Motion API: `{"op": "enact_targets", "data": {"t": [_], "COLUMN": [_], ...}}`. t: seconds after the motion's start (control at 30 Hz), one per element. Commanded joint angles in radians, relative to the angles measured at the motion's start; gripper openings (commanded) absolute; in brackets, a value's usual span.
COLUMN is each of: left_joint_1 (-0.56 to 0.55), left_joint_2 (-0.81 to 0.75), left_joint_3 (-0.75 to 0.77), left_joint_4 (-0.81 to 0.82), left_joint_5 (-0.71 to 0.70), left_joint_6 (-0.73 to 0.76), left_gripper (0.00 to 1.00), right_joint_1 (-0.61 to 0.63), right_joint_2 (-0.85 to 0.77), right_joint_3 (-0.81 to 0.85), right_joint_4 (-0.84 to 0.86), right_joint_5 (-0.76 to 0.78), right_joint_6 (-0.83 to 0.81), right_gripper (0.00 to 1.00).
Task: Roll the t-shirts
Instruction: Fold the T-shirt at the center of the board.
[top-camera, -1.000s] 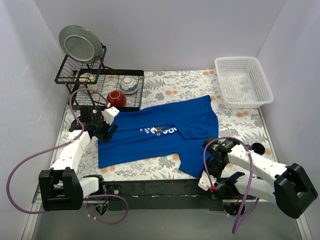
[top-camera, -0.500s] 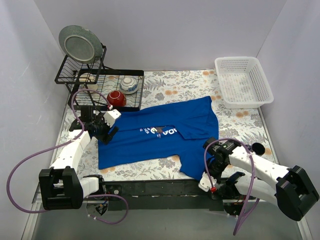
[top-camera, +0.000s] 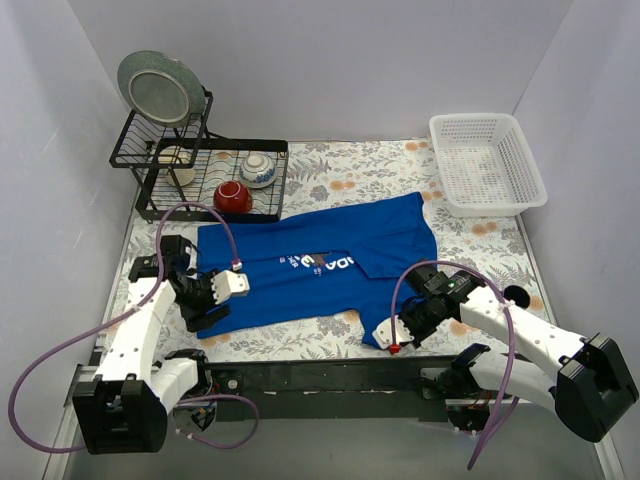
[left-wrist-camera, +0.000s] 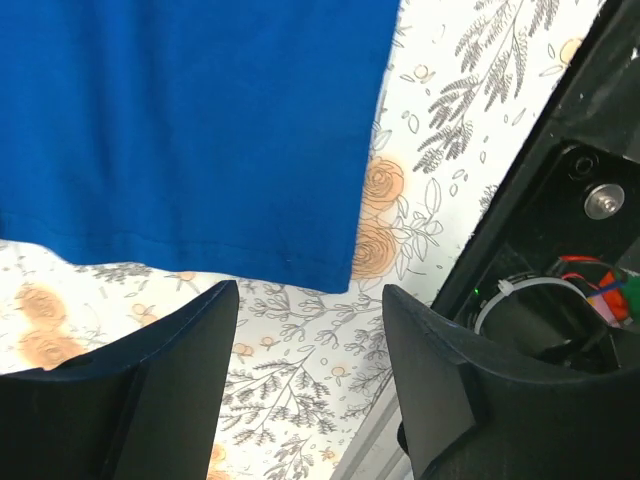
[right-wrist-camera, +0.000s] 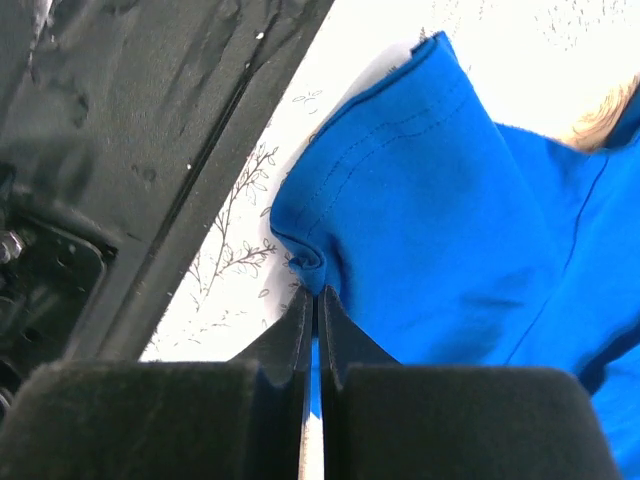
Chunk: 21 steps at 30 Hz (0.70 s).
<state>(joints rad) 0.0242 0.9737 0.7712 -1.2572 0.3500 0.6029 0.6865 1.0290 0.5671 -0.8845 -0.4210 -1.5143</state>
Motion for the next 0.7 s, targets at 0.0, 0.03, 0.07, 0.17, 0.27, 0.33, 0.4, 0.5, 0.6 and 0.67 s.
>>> {"op": "enact_targets", "data": {"t": [0.0, 0.03, 0.07, 0.17, 0.27, 0.33, 0.4, 0.5, 0.6, 0.67], "left_joint_1": [0.009, 0.011, 0.013, 0.013, 0.013, 0.013, 0.013, 0.013, 0.013, 0.013], "left_joint_2": [0.062, 0.075, 0.089, 0.071, 0.016, -0.045, -0.091, -0.107, -0.102, -0.087], "left_joint_3": [-0.023, -0.026, -0.041, -0.088, -0.18, -0.237, -0.274, -0.294, -0.302, -0.306], "left_joint_4": [-0.024, -0.024, -0.012, 0.034, 0.097, 0.108, 0.131, 0.156, 0.179, 0.197], "left_joint_5": [-0.037, -0.042, -0.058, -0.103, -0.169, -0.19, -0.195, -0.204, -0.206, -0.204], "left_joint_6": [0.047, 0.057, 0.073, 0.135, 0.199, 0.228, 0.245, 0.252, 0.244, 0.238], "left_gripper": [0.58, 0.57, 0.57, 0.56, 0.53, 0.52, 0.51, 0.5, 0.5, 0.49], "right_joint_1": [-0.001, -0.002, -0.002, -0.002, -0.002, -0.002, -0.004, -0.002, -0.002, -0.002], "right_joint_2": [-0.009, -0.007, -0.006, 0.0, 0.011, 0.025, 0.037, 0.049, 0.062, 0.068], "right_joint_3": [0.019, 0.019, 0.019, 0.02, 0.027, 0.034, 0.037, 0.039, 0.043, 0.047], "right_joint_4": [0.022, 0.022, 0.024, 0.027, 0.038, 0.044, 0.05, 0.051, 0.051, 0.053], "right_joint_5": [-0.005, -0.005, -0.005, 0.002, -0.004, -0.009, -0.015, -0.022, -0.022, -0.025], "right_joint_6": [0.14, 0.14, 0.14, 0.137, 0.143, 0.149, 0.155, 0.166, 0.175, 0.177], "right_gripper": [0.01, 0.01, 0.01, 0.01, 0.01, 0.01, 0.01, 0.01, 0.01, 0.01]}}
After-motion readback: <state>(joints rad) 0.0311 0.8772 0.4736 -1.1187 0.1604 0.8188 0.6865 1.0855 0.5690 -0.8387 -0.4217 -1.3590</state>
